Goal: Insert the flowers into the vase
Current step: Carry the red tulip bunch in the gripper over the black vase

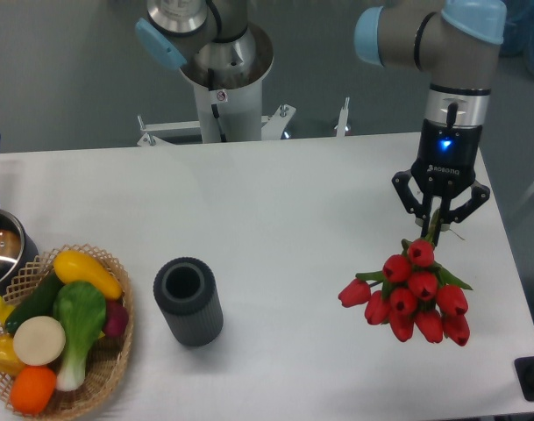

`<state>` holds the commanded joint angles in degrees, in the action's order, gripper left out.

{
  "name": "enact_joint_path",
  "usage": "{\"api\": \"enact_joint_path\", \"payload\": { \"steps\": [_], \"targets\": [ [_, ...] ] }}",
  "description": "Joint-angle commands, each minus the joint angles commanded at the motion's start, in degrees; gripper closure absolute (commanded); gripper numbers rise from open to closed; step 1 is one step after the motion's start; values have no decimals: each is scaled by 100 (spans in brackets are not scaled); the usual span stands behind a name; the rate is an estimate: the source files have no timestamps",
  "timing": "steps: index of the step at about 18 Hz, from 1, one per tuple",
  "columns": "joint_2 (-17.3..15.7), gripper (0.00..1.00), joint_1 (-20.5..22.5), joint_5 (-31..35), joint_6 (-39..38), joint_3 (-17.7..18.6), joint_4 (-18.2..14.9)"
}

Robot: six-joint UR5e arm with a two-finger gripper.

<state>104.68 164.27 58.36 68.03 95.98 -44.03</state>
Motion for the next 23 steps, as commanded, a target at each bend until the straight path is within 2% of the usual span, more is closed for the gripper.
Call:
{"api": "enact_joint_path", "payload": {
  "steps": [5, 7, 10, 13, 23],
  "targets": [
    [0, 91, -17, -123, -184, 17, 0],
    [0, 91, -26, -394, -289, 44, 0],
    [0, 91, -79, -1096, -676, 44, 9],
    [0, 91, -175, -1949, -694, 18, 18],
    [123, 91, -782, -3698, -650, -9, 53]
  ]
}}
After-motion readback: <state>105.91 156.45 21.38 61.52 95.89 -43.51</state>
